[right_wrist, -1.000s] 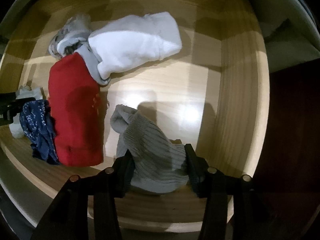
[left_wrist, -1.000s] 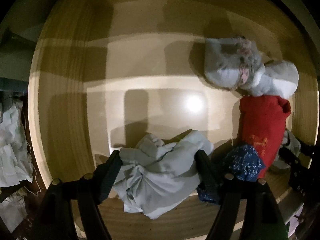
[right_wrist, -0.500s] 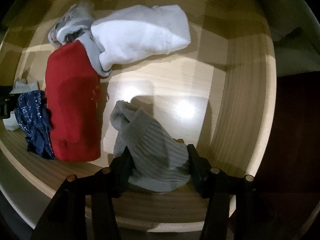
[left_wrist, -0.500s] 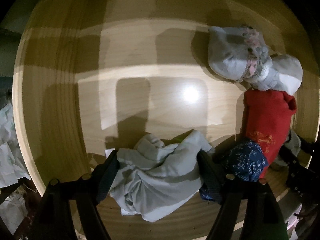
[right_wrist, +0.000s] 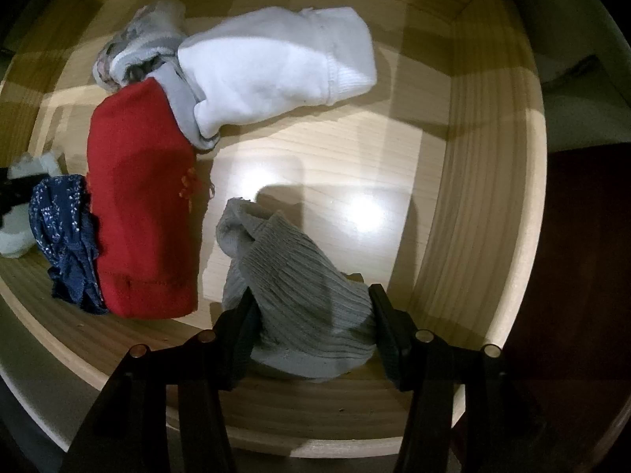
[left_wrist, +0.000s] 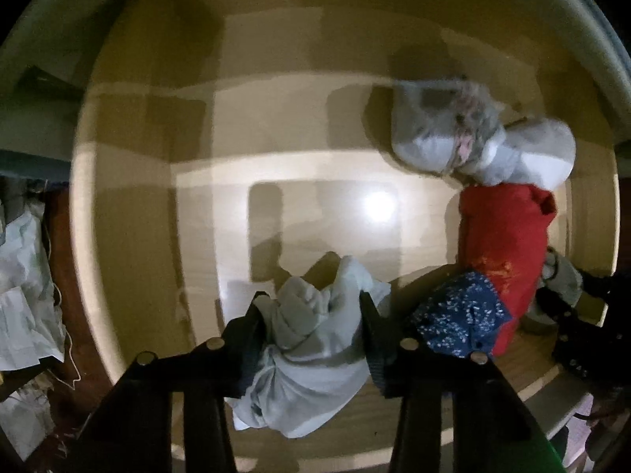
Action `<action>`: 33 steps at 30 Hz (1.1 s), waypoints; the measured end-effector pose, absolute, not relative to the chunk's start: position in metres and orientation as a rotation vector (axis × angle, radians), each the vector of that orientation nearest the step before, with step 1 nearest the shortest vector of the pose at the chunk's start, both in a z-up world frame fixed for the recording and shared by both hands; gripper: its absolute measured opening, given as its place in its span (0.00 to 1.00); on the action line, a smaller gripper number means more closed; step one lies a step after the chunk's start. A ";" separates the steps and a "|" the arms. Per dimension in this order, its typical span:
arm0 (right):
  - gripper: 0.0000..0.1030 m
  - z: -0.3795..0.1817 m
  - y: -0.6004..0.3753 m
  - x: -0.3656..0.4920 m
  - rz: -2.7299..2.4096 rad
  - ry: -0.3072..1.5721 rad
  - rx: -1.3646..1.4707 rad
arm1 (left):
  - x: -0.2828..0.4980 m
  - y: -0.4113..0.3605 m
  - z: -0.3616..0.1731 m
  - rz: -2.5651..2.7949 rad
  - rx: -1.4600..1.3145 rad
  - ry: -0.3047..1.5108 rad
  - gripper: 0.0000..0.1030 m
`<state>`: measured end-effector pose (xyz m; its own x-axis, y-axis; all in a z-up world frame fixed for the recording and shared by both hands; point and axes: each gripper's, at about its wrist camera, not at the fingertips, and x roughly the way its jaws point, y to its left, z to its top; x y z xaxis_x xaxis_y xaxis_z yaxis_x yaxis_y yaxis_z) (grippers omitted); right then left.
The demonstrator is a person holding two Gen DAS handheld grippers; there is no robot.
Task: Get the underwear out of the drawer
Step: 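Lift the pale blue garment with the left tool over the white box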
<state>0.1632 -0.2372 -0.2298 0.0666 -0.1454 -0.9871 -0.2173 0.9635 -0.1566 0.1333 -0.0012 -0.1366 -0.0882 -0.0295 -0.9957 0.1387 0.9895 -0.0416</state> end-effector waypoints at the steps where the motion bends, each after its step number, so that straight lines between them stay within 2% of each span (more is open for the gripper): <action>1: 0.50 -0.230 -0.237 0.163 0.056 1.512 -0.297 | 0.133 -0.003 -0.133 -0.149 0.079 1.643 0.43; 11: 0.52 -0.234 -0.234 0.164 0.041 1.524 -0.308 | 0.121 0.008 -0.091 -0.174 0.043 1.556 0.43; 18: 0.54 -0.235 -0.234 0.166 0.041 1.530 -0.319 | 0.112 0.019 -0.039 -0.197 0.039 1.466 0.43; 21: 0.55 -0.231 -0.238 0.167 0.038 1.529 -0.320 | 0.115 0.027 -0.010 -0.200 0.041 1.413 0.43; 23: 0.59 -0.230 -0.239 0.168 0.031 1.533 -0.316 | 0.115 0.030 0.011 -0.208 0.039 1.375 0.43; 33: 0.60 -0.234 -0.242 0.170 0.022 1.540 -0.304 | 0.132 0.049 0.121 -0.223 -0.025 1.152 0.43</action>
<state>0.1700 -0.2416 -0.2343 0.0387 -0.1757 -0.9837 -0.2037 0.9624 -0.1799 0.1323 0.0489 0.1207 0.3871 -0.1876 -0.9028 0.1621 0.9777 -0.1337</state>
